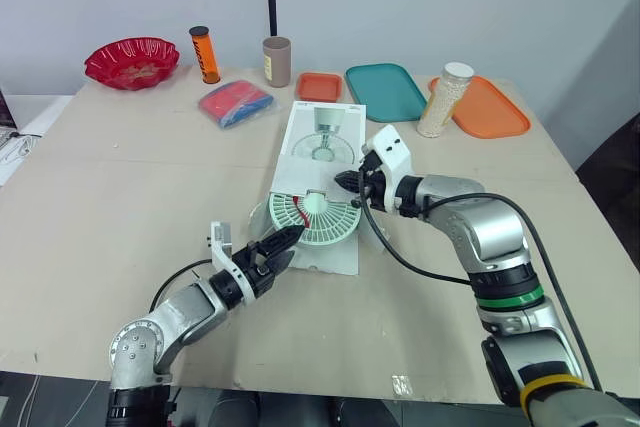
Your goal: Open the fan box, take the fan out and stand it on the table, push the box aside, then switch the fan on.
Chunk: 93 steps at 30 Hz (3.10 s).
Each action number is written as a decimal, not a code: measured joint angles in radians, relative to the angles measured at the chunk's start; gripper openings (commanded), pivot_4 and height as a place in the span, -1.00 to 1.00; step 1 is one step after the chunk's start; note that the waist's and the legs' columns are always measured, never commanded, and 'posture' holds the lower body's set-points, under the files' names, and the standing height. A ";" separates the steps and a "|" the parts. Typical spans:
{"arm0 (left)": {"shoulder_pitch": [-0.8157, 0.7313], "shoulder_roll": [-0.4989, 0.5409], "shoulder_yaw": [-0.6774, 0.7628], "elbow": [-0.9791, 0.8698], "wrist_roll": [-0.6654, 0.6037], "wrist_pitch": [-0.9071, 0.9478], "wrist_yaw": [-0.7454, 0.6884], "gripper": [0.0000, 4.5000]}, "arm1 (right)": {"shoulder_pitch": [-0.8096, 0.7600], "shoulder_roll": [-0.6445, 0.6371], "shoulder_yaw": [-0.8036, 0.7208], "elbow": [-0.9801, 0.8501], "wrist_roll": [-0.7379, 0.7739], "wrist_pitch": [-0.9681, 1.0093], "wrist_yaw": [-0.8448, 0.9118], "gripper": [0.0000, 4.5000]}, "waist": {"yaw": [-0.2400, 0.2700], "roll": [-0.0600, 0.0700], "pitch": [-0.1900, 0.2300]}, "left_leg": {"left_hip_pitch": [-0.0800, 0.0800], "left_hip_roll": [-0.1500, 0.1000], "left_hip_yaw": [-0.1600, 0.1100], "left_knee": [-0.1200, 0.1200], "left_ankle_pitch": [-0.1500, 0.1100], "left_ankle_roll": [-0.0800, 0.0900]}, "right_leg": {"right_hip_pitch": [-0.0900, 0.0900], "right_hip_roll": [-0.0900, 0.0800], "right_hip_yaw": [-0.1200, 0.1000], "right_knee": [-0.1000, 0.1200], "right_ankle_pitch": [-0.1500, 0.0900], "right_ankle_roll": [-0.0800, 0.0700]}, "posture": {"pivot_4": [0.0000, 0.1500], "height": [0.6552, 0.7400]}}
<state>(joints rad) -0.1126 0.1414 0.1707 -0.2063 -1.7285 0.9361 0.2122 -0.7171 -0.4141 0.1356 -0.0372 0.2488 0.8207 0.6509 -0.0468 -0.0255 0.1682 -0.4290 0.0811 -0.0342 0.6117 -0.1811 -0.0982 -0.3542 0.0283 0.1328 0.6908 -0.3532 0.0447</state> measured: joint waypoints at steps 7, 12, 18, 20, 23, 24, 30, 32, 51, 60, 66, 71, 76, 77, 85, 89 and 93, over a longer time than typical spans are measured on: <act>-0.046 -0.004 -0.020 0.069 0.063 -0.029 -0.037 0.95 | 0.000 0.000 0.007 0.000 -0.001 -0.006 0.002 -1.00 | 0.000 0.000 0.000 | 0.000 0.000 0.000 -0.001 0.000 0.000 | 0.000 0.000 0.000 -0.001 0.000 0.001 | 1.00 0.97; -0.048 -0.016 -0.025 0.083 0.087 -0.042 -0.063 0.28 | -0.001 0.000 0.010 0.001 -0.002 -0.012 0.002 -1.00 | 0.000 0.000 0.000 | 0.000 0.000 0.000 -0.002 0.001 -0.001 | 0.000 0.000 0.000 -0.001 0.001 0.000 | 1.00 0.97; -0.061 -0.042 -0.025 0.108 0.100 -0.051 -0.091 -0.32 | -0.001 0.000 0.012 0.002 -0.007 -0.013 0.001 -1.00 | 0.000 -0.001 -0.001 | 0.000 0.000 0.000 -0.002 0.001 -0.002 | 0.000 0.000 0.000 -0.002 0.001 0.002 | 1.00 0.97; -0.058 -0.042 -0.023 0.107 0.094 -0.046 -0.091 -0.32 | -0.001 0.000 0.013 0.002 -0.007 -0.015 0.002 -1.00 | 0.000 -0.001 -0.001 | 0.000 0.000 0.000 -0.002 0.001 -0.002 | 0.000 0.000 0.000 -0.003 0.001 0.002 | 1.00 0.97; -0.046 -0.040 -0.021 0.100 0.080 -0.045 -0.084 -0.32 | -0.002 0.000 0.015 0.004 -0.007 -0.020 0.006 -1.00 | -0.001 -0.001 -0.001 | 0.000 0.000 0.000 -0.003 0.001 -0.002 | 0.000 0.000 0.000 -0.003 0.001 0.001 | 1.00 0.97; -0.034 -0.038 -0.020 0.090 0.070 -0.044 -0.078 -0.32 | -0.003 0.000 0.015 0.007 -0.008 -0.023 0.009 -1.00 | -0.002 -0.001 -0.001 | 0.000 0.000 0.000 -0.003 0.001 -0.002 | 0.000 0.000 0.000 -0.004 0.001 0.001 | 1.00 0.97; 0.045 0.000 -0.017 0.014 -0.004 -0.036 -0.031 -0.32 | -0.006 0.001 0.018 0.013 -0.008 -0.031 0.018 -1.00 | -0.002 -0.001 -0.001 | 0.001 0.000 0.000 -0.004 0.001 -0.002 | 0.000 0.000 0.001 -0.004 0.001 0.001 | 1.00 0.97; 0.073 0.011 -0.018 -0.011 -0.031 -0.038 -0.014 -0.32 | -0.008 0.003 0.020 0.018 -0.009 -0.034 0.019 -1.00 | -0.002 -0.001 -0.001 | 0.001 0.001 0.000 -0.004 0.001 -0.002 | 0.000 0.000 0.001 -0.004 0.001 0.002 | 1.00 0.97; 0.250 0.167 -0.058 -0.146 -0.125 -0.090 -0.015 0.97 | -0.009 0.002 0.022 0.027 -0.015 -0.040 0.023 -1.00 | -0.002 -0.002 -0.001 | 0.002 0.001 0.001 -0.008 0.002 -0.003 | -0.001 0.000 0.002 -0.005 0.001 0.002 | 1.00 0.97; 0.194 0.228 -0.044 -0.087 -0.124 -0.107 -0.054 0.97 | -0.013 0.024 0.022 0.051 -0.018 -0.063 0.022 -1.00 | -0.002 -0.002 -0.001 | 0.002 0.001 0.001 -0.008 0.002 -0.003 | -0.002 0.000 0.002 -0.005 0.001 0.002 | 1.00 0.97; 0.094 0.215 -0.045 0.015 -0.108 -0.107 -0.075 0.97 | -0.015 0.029 0.022 0.054 -0.019 -0.068 0.020 -1.00 | -0.001 -0.002 -0.001 | 0.002 0.001 0.001 -0.008 0.002 -0.003 | -0.002 0.000 0.002 -0.005 0.001 0.001 | 1.00 0.97; 0.050 0.173 -0.059 0.052 -0.095 -0.106 -0.063 0.97 | -0.013 0.028 0.020 0.050 -0.020 -0.063 0.013 -1.00 | 0.000 -0.002 -0.001 | 0.002 0.001 0.001 -0.008 0.003 -0.003 | -0.001 0.000 0.001 -0.005 0.001 0.001 | 1.00 0.97; 0.011 0.139 -0.061 0.063 -0.086 -0.111 -0.036 0.51 | -0.007 0.024 0.019 0.037 -0.020 -0.056 0.004 -1.00 | 0.001 -0.002 -0.001 | 0.001 0.001 0.001 -0.008 0.003 -0.004 | -0.001 0.000 0.001 -0.005 0.001 0.001 | 1.00 0.97; 0.009 0.136 -0.059 0.058 -0.088 -0.111 -0.029 0.30 | -0.007 0.023 0.019 0.037 -0.020 -0.055 0.003 -1.00 | 0.001 -0.002 -0.001 | 0.001 0.001 0.001 -0.008 0.003 -0.004 | -0.001 0.000 0.001 -0.005 0.001 0.001 | 1.00 0.97; 0.087 0.130 -0.061 -0.051 -0.166 -0.123 0.039 -0.17 | -0.008 0.023 0.022 0.038 -0.020 -0.056 0.004 -1.00 | 0.001 -0.002 -0.001 | 0.002 0.001 0.001 -0.008 0.003 -0.004 | -0.001 0.000 0.001 -0.005 0.001 0.001 | 1.00 0.97; 0.166 0.139 -0.075 -0.135 -0.234 -0.152 0.103 -0.17 | -0.010 0.023 0.025 0.041 -0.020 -0.059 0.005 -1.00 | 0.001 -0.003 -0.002 | 0.002 0.001 0.001 -0.008 0.003 -0.003 | 0.000 -0.001 0.001 -0.005 0.001 0.001 | 1.00 0.97; 0.212 0.167 -0.074 -0.186 -0.248 -0.154 0.112 -0.17 | -0.013 0.023 0.028 0.041 -0.020 -0.060 0.008 -1.00 | 0.000 -0.003 -0.002 | 0.003 0.001 0.001 -0.008 0.003 -0.003 | 0.000 0.000 0.001 -0.005 0.001 0.001 | 1.00 0.97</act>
<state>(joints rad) 0.0994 0.3086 0.0964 -0.3920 -1.9763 0.7823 0.3237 -0.7298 -0.3909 0.1631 0.0038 0.2292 0.7608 0.6594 -0.0464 -0.0285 0.1662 -0.4265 0.0818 -0.0330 0.6034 -0.1785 -0.1017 -0.3542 0.0279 0.1342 0.6859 -0.3523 0.0461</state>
